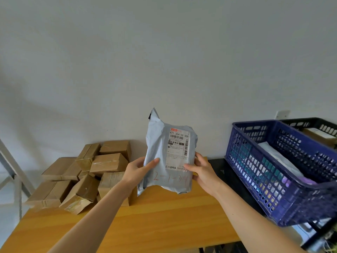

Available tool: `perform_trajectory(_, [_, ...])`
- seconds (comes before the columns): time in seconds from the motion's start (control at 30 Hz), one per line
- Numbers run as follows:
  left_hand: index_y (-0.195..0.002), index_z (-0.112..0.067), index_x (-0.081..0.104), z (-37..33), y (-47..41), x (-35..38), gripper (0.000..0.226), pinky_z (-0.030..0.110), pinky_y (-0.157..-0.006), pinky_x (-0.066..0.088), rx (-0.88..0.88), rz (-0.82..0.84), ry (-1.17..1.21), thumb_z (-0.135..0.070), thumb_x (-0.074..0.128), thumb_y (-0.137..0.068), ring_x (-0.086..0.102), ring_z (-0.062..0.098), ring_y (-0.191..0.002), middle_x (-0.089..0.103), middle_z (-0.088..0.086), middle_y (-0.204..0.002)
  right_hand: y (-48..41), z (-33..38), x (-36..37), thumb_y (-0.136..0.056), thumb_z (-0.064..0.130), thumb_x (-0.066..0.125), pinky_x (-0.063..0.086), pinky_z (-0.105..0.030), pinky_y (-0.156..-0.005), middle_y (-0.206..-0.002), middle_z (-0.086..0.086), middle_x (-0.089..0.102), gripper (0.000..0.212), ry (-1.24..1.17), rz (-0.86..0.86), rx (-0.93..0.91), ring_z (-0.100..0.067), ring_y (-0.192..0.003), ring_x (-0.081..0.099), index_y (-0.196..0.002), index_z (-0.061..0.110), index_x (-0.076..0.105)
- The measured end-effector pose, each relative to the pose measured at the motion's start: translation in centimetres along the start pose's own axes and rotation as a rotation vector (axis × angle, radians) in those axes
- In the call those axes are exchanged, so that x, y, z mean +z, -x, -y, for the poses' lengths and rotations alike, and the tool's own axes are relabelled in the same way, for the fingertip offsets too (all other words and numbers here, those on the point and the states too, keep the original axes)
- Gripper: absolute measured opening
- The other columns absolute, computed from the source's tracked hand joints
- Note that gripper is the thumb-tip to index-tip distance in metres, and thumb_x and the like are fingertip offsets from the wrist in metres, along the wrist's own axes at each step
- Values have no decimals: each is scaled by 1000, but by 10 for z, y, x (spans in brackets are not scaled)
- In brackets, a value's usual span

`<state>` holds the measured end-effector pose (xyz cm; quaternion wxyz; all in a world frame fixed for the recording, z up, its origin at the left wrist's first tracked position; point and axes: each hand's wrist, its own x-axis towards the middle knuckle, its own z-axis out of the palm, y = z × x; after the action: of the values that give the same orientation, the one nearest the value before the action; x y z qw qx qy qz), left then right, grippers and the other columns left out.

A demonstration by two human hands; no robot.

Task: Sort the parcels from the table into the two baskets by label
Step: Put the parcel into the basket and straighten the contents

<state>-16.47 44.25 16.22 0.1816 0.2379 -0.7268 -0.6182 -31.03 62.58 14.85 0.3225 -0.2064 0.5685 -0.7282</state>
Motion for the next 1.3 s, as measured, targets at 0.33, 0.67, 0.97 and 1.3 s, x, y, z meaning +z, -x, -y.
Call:
perform_trajectory(0.33, [-104, -20, 69, -1, 7, 47, 49, 32, -80, 57, 4, 120, -44, -56, 71, -71, 69, 17, -91, 73, -3, -97, 54, 2, -38, -83, -5, 66, 54, -34, -85, -115, 3, 70, 54, 19, -163, -5, -15, -107, 66, -125, 28, 56])
perform_trajectory(0.67, [-100, -21, 68, -22, 43, 158, 45, 33, -73, 57, -19, 275, -47, -56, 69, -71, 69, 21, -89, 73, -2, -93, 140, 20, -129, -85, 4, 69, 51, -41, -97, -122, 4, 67, 47, 65, -316, -36, -15, -113, 63, -122, 32, 57])
perform_trajectory(0.97, [-111, -21, 64, -32, 100, 286, 73, 46, -90, 55, -46, 291, -11, -68, 73, -56, 68, 24, -96, 72, 0, -104, 231, 45, -241, -88, 10, 68, 49, -44, -100, -120, 6, 67, 39, 127, -365, -29, -15, -112, 62, -119, 31, 57])
perform_trajectory(1.3, [-110, -22, 63, -45, 156, 410, 48, 31, -76, 54, -76, 253, 80, -51, 74, -74, 68, 18, -95, 71, -1, -104, 298, 71, -341, -92, 9, 63, 52, -36, -93, -116, 8, 68, 31, 146, -404, -53, -14, -108, 64, -111, 34, 60])
